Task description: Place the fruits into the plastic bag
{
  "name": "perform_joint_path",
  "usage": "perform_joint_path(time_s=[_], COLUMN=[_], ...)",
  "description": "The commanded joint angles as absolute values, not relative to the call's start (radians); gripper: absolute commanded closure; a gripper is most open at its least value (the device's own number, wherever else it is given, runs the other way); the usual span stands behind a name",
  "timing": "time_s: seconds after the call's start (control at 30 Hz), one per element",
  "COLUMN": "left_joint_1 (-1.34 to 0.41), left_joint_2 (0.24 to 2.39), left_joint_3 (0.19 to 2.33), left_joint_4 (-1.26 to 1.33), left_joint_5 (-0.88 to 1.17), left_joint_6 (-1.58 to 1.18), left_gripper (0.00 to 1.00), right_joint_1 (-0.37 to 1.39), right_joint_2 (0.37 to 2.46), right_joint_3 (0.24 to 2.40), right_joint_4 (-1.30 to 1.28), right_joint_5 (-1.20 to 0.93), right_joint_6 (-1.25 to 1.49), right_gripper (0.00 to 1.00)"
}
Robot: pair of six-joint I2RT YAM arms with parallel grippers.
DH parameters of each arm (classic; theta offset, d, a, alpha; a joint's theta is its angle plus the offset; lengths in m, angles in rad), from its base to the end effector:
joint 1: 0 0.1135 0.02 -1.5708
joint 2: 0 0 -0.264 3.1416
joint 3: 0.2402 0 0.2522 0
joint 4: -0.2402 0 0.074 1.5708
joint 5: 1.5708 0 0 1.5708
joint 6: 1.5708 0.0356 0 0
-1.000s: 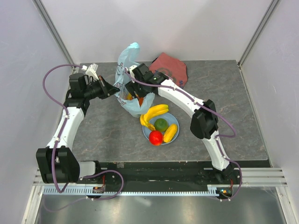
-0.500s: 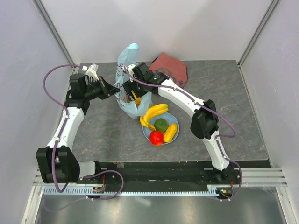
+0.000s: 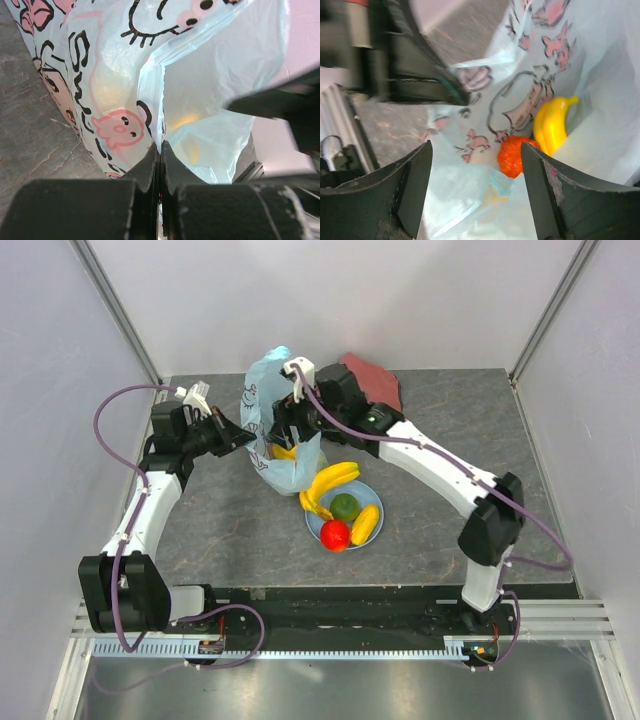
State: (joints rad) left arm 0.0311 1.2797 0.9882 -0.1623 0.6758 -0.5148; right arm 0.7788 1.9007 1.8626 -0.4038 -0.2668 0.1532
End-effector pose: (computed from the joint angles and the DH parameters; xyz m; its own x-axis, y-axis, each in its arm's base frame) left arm 0.2881 -0.0133 0.3088 -0.6461 -0.4044 -0.6473 0.2523 0.6873 -0.6812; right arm 0.3141 0.3231 0.3676 -0.4301 -0.2176 -0.8761 -0.7908 0.5589 0.2494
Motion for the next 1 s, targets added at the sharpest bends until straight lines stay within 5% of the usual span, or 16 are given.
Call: perform_joint_path(time_s=[0.0,0.2,0.53,0.7,0.97], left_joint_1=[0.031,0.029,0.029,0.029,0.029], left_joint_2=[1.253,1.255,1.243,1.246,1.261], left_joint_3=[0.985,0.986,0.983,0.985,0.999], left_joint_4=[-0.137,-0.14,-0.16,-0.16,-0.178], left_joint_5=[0.649,0.646,0.643,0.649,0.649], left_joint_6=[-0.552,-0.552,-0.538,-0.538,-0.523], left_gripper=[0.98,0.98,0.98,0.99,0.98], right_joint_1=[0.779,0.776,0.595,0.488,0.445], right_joint_2=[1.729,1.554,1.358,1.33,1.387], right_joint_3=[1.706,1.531,1.243,1.184,1.117], right_joint_4=[-0.097,0.014,-0.161,-0.334,-0.373], right_joint_5=[-0.387,-0.286,-0.135,-0.006,-0.106], right_joint_6=[0.208,0.215,0.249,0.31,0.331], right_gripper=[0.21,0.2,0.2,0.2,0.23])
